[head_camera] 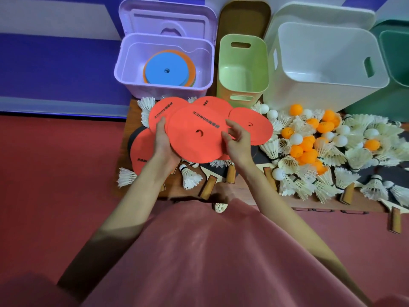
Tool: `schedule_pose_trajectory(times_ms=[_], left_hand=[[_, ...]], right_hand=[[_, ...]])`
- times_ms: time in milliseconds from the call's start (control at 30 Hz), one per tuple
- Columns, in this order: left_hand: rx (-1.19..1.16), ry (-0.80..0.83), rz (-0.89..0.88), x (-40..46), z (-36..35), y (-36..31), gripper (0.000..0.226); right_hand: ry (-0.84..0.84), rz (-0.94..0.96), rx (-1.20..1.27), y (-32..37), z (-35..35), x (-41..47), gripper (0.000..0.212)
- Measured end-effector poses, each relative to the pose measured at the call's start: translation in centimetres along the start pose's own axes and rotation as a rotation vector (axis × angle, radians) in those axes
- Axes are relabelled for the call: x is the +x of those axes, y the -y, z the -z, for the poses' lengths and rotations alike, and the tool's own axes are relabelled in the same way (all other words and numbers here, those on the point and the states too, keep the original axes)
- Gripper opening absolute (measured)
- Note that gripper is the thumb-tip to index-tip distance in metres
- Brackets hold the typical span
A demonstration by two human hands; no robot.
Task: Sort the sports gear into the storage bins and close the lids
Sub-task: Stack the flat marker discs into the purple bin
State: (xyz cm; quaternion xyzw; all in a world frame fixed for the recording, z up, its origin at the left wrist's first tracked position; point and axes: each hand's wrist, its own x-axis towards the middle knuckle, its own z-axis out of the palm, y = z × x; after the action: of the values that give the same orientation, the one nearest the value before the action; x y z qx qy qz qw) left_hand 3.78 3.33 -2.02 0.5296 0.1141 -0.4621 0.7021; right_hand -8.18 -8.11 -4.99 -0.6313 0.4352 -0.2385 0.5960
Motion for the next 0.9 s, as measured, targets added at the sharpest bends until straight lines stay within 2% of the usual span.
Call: schedule_pose_trajectory(times_ms=[167,367,433,533,600,800,900], left_hand=[[0.044,0.083,-0.002,-0.1,-0.6,0.7,0.051],[0.068,0.089,-0.035,0.1,-1.9,1.5,0.058],[0.031,0.073,-0.057,0.3,-2.1,1.6,0.054],[-0.007,0.039,-0.048,0.5,-2.1,1.5,0.05],[-0.003,0.02,-0.045,0.8,-1.7,1.5,0.051],[-0.027,-0.014,-0.039,0.4,-1.7,1.4,0.05],[-0.04,-0.019,-0.024,0.3,-1.5,1.5,0.048]], right_hand=[[-0.033,0.033,-0.046,-0.1,0.1,-0.3,0.038],[-0.09,0.005,-0.101,-0.9,1.6,0.3,0.029],[-0.202,-0.048,-0.124,-1.8,2.2,0.6,0.024],[-0.427,-0.237,-0.07,-3.9,3.6,1.3,0.018],[-0.489,-0.323,-0.008,-4.9,4.5,1.7,0.013],[-0.495,-0.374,-0.026,-5.1,4.9,2.4,0.008],[-0.5,-0.382,-0.12,-6.0,4.7,3.1,0.004]])
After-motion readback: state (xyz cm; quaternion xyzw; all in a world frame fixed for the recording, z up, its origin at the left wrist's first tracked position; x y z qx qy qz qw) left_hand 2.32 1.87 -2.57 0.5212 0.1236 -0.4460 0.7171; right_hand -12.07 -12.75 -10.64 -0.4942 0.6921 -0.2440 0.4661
